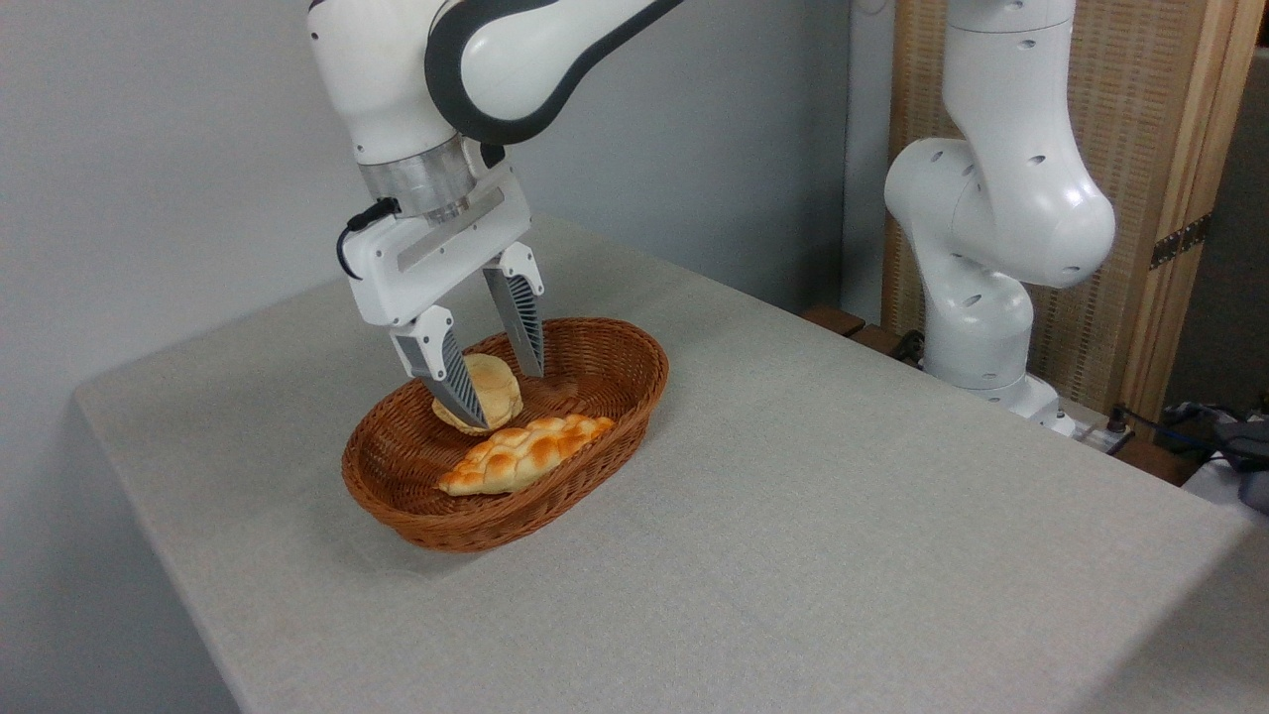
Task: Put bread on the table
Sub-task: 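Lower the open gripper around the round bun, then close the gripper on the round bun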
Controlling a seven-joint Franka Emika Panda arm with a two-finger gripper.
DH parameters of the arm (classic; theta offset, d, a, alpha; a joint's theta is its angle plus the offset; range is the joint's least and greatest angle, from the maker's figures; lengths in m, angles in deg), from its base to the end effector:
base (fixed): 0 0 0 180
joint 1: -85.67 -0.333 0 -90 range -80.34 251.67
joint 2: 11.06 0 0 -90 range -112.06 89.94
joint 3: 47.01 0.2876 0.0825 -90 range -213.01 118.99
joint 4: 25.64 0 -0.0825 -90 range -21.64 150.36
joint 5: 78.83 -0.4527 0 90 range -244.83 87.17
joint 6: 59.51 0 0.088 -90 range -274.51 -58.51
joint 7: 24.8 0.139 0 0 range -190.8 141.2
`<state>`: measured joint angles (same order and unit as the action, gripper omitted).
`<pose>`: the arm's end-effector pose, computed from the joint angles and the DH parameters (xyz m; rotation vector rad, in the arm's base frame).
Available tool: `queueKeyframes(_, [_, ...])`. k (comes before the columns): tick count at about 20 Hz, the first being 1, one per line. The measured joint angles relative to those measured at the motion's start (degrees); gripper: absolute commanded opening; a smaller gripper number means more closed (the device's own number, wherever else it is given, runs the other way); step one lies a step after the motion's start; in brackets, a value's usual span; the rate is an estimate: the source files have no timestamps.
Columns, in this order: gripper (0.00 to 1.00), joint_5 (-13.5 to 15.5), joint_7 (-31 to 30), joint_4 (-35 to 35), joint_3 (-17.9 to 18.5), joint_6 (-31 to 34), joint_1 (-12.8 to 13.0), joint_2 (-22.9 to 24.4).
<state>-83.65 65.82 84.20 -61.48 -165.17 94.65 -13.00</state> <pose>0.5690 -0.2362 0.3796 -1.6694 2.6527 0.1999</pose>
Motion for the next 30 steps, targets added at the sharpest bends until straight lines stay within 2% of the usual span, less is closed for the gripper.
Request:
queueKeyframes(7, [1.0, -0.1, 5.5, 0.0, -0.8, -0.7, 0.9, -0.2])
queueKeyframes(12, [1.0, -3.2, 5.6, 0.5, -3.1, -1.8, 1.2, -0.6])
queueKeyframes(18, [1.0, -3.5, 5.7, 2.0, -3.1, -5.1, 1.3, -1.3])
queueKeyframes(21, [1.0, -4.9, 5.7, 3.6, -3.2, -8.0, 1.6, -1.8])
queueKeyframes(24, [1.0, -6.0, 5.7, 4.4, -3.2, -9.3, 2.1, -2.1])
queueKeyframes(30, [1.0, -6.1, 5.7, 4.4, -3.2, -9.9, 2.2, -2.2])
